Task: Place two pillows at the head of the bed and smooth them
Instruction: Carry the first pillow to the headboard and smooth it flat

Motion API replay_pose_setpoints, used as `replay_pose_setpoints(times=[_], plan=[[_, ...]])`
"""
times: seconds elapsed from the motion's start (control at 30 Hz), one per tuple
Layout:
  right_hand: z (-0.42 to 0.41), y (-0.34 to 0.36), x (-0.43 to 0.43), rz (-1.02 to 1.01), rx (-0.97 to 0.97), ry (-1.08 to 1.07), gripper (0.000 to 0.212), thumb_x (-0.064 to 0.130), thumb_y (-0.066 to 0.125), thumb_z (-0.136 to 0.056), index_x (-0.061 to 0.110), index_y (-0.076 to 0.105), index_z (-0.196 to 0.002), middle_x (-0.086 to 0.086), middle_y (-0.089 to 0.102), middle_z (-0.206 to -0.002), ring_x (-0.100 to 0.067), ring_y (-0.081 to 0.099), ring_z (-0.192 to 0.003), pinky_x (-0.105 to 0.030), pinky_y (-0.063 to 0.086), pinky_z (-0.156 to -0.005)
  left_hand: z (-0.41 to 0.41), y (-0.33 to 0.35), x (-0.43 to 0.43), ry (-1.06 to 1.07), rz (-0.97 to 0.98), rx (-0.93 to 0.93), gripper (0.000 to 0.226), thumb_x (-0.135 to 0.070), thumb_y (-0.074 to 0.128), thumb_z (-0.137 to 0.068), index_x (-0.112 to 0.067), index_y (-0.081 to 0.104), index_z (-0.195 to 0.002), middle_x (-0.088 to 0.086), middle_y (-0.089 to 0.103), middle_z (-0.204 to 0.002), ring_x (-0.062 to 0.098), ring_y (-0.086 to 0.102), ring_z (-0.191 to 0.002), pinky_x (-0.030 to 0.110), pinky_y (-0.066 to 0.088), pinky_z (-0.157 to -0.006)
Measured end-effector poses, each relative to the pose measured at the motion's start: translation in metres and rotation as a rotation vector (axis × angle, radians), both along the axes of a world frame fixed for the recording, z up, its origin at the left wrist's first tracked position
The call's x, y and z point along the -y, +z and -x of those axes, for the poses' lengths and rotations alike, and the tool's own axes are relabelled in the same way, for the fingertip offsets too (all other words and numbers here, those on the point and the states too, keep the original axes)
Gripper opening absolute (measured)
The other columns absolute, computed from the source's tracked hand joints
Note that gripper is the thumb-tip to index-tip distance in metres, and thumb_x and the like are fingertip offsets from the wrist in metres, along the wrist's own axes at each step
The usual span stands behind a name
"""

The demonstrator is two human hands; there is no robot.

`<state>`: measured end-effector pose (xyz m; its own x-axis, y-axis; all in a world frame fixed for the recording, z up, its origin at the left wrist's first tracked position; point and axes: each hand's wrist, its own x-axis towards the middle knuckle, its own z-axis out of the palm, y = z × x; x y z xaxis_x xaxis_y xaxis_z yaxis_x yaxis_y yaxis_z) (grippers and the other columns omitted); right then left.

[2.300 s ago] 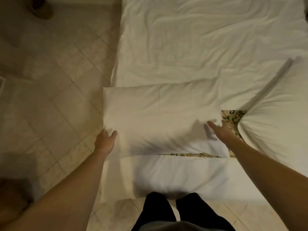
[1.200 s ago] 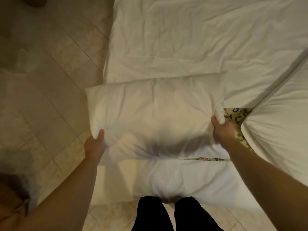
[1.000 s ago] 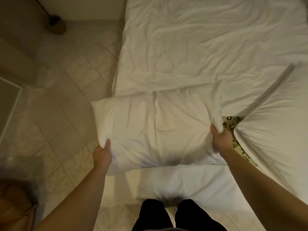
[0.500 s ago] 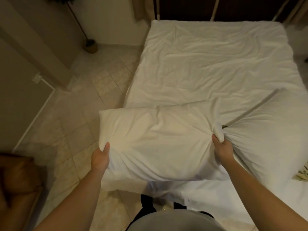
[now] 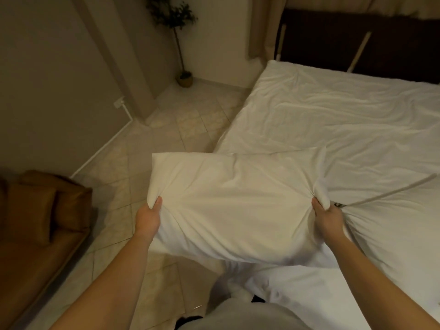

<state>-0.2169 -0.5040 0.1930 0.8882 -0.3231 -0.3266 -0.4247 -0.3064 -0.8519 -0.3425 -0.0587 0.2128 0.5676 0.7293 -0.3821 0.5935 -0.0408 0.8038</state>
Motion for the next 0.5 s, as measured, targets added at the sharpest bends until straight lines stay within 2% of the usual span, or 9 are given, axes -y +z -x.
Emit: replay_pose_setpoints(times=[0.07,0.13,0.2,0.3,0.4,0.5], plan=[[0.002,-0.004,-0.018,0.031,-0.017,0.009,0.054,0.048,0.060,-0.094,-0.002,0.062,-0.114,-0.019,0.067,-0.103,-0.041,0.063,-0.099,-0.042,0.046,-0.082,0.018,0.001,-0.021,0.019,0.017,0.017,0.058,-0.046,0.055,-0.100,0.002,0.057,-0.132,0.011,0.063,-0.105,0.028,0.056,-0.097,0.033,0.041,-0.085],[0.008,-0.005,-0.045,0.039,-0.029,0.025,0.068,0.059,0.056,-0.090,0.003,0.059,-0.128,-0.018,0.065,-0.116,-0.041,0.061,-0.108,-0.047,0.046,-0.095,0.038,0.004,-0.045,0.031,0.015,0.032,0.060,-0.048,0.055,-0.099,-0.001,0.055,-0.136,0.017,0.062,-0.123,0.028,0.055,-0.102,0.034,0.042,-0.090],[0.024,0.013,-0.086,0.023,-0.012,0.049,0.057,0.049,0.056,-0.096,0.001,0.058,-0.128,-0.016,0.061,-0.112,-0.041,0.059,-0.109,-0.043,0.043,-0.091,0.060,0.008,-0.073,0.062,0.014,0.050,0.060,-0.048,0.054,-0.099,-0.002,0.054,-0.138,0.017,0.061,-0.126,0.031,0.056,-0.109,0.036,0.042,-0.093],[0.045,0.023,-0.143,0.014,0.010,0.085,0.042,0.038,0.055,-0.100,0.002,0.058,-0.121,-0.015,0.058,-0.106,-0.035,0.056,-0.096,-0.038,0.038,-0.082,0.098,0.015,-0.122,0.108,0.017,0.047,0.058,-0.050,0.054,-0.099,-0.004,0.057,-0.135,0.014,0.063,-0.124,0.030,0.057,-0.108,0.039,0.045,-0.096],[0.065,0.026,-0.205,-0.016,0.038,0.108,0.043,0.039,0.059,-0.097,0.001,0.060,-0.119,-0.020,0.063,-0.104,-0.034,0.057,-0.087,-0.041,0.043,-0.077,0.137,0.019,-0.175,0.148,0.006,0.060,0.056,-0.050,0.054,-0.098,-0.009,0.059,-0.135,0.010,0.065,-0.126,0.030,0.059,-0.110,0.043,0.047,-0.100],[0.084,0.024,-0.262,-0.036,0.034,0.155,0.039,0.036,0.060,-0.098,0.001,0.061,-0.115,-0.019,0.064,-0.099,-0.034,0.059,-0.086,-0.038,0.042,-0.073,0.177,0.020,-0.218,0.203,0.007,0.081,0.049,-0.045,0.054,-0.100,-0.009,0.061,-0.133,0.002,0.063,-0.114,0.025,0.057,-0.104,0.038,0.046,-0.095]])
